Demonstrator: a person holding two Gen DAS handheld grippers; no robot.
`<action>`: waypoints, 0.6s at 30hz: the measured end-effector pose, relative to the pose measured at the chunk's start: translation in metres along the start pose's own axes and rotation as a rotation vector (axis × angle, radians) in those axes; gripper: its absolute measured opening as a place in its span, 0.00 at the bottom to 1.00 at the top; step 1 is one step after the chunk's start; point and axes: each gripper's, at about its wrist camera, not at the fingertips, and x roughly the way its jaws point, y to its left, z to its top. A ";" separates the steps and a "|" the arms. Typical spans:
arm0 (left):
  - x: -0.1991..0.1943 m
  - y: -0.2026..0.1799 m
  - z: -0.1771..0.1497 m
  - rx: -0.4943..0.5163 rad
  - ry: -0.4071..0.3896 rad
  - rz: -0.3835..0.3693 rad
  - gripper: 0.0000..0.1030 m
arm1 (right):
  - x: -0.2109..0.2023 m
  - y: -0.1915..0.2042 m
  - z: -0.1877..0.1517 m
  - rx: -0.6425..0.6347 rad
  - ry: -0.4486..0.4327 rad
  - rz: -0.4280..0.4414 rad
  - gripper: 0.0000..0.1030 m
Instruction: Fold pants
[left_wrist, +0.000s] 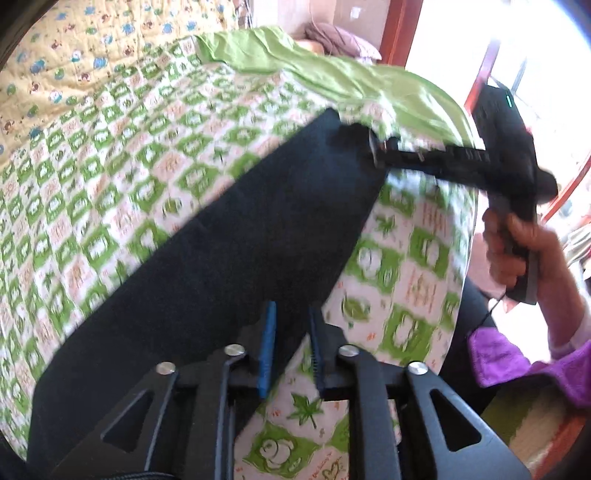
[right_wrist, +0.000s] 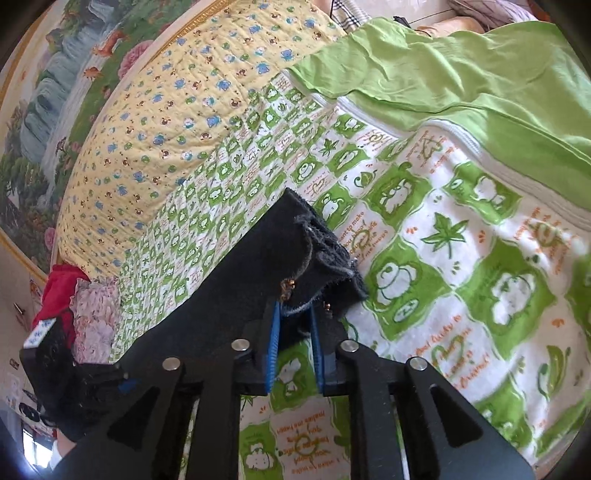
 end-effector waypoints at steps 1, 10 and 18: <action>0.000 0.004 0.007 -0.016 -0.006 -0.003 0.31 | -0.002 -0.002 -0.001 0.011 -0.004 0.000 0.36; 0.036 0.038 0.081 -0.142 0.011 -0.107 0.46 | -0.004 -0.011 -0.004 0.088 -0.032 0.022 0.53; 0.095 0.027 0.130 -0.080 0.128 -0.207 0.54 | 0.008 -0.013 -0.003 0.075 -0.034 0.046 0.40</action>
